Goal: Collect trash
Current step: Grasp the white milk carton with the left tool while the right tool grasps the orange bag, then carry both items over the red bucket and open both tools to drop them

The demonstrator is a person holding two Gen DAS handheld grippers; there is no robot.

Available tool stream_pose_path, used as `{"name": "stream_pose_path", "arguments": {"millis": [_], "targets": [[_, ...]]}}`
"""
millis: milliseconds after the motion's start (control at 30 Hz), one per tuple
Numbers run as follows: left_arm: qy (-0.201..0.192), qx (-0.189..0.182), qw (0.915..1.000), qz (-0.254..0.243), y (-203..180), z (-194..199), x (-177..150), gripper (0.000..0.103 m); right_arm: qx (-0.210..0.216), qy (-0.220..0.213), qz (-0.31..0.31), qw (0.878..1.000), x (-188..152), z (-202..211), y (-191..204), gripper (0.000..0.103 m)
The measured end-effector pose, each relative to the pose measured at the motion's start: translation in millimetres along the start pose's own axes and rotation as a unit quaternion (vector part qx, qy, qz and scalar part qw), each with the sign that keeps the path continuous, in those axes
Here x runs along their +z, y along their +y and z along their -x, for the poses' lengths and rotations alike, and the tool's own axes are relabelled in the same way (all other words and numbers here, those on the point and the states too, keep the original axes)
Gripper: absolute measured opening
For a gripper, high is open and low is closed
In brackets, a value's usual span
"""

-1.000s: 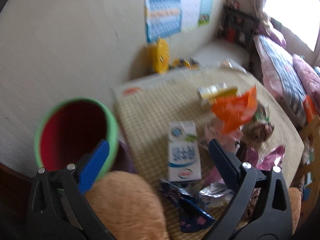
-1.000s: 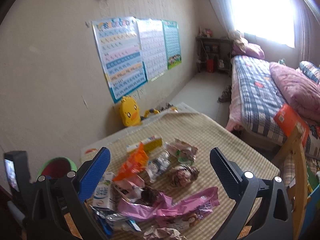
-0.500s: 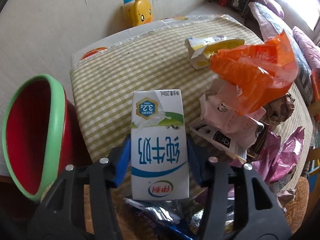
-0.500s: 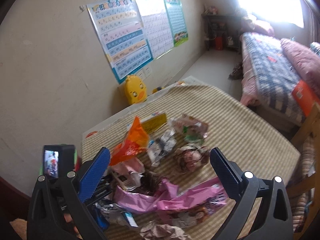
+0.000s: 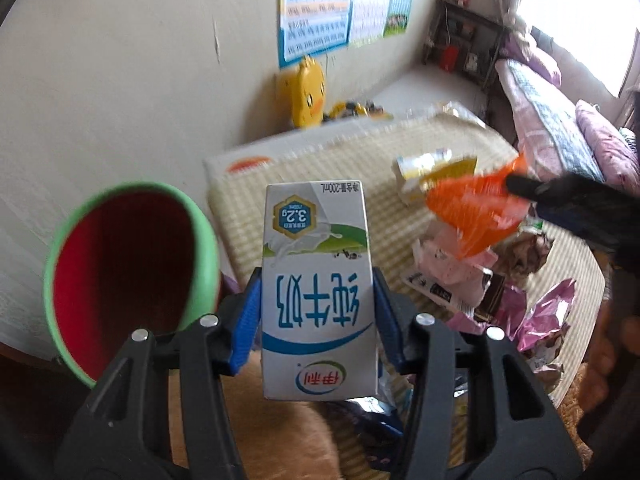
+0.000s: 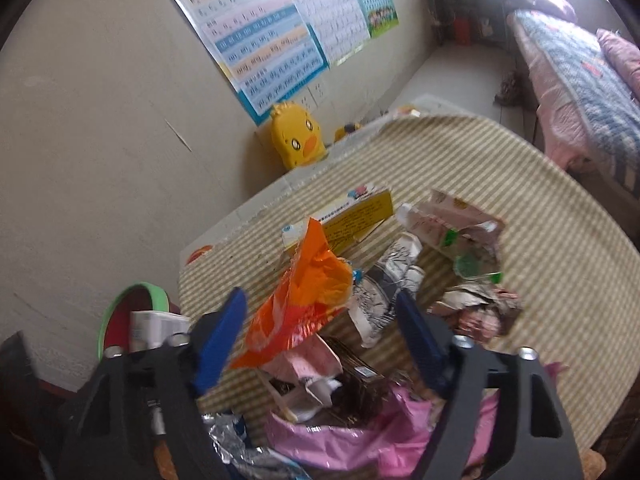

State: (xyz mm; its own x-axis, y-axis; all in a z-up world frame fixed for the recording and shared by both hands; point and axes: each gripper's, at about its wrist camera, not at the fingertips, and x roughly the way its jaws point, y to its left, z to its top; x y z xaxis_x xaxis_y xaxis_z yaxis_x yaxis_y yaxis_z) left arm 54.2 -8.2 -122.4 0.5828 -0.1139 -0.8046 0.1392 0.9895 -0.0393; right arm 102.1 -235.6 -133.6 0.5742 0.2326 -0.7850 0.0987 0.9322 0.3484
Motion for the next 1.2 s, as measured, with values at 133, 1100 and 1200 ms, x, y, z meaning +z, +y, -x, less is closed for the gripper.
{"name": "stream_pose_path", "arguments": {"millis": [133,1100,1200], "targets": [[-0.029,0.007,0.9995,0.002,12.5,17.5,5.6,0.050,0.003,0.000,-0.004,1.000,-0.4,0.4,3.6,0.018],[-0.016,0.099,0.9872,0.124,191.3,23.9,-31.5,0.050,0.129,0.036,0.162,0.978,-32.9,-6.8,232.0,0.012],[-0.008,0.098,0.9866,0.130,197.7,18.5,-35.4,0.058,0.130,0.044,0.167,0.976,-34.2,-16.5,244.1,0.032]]}}
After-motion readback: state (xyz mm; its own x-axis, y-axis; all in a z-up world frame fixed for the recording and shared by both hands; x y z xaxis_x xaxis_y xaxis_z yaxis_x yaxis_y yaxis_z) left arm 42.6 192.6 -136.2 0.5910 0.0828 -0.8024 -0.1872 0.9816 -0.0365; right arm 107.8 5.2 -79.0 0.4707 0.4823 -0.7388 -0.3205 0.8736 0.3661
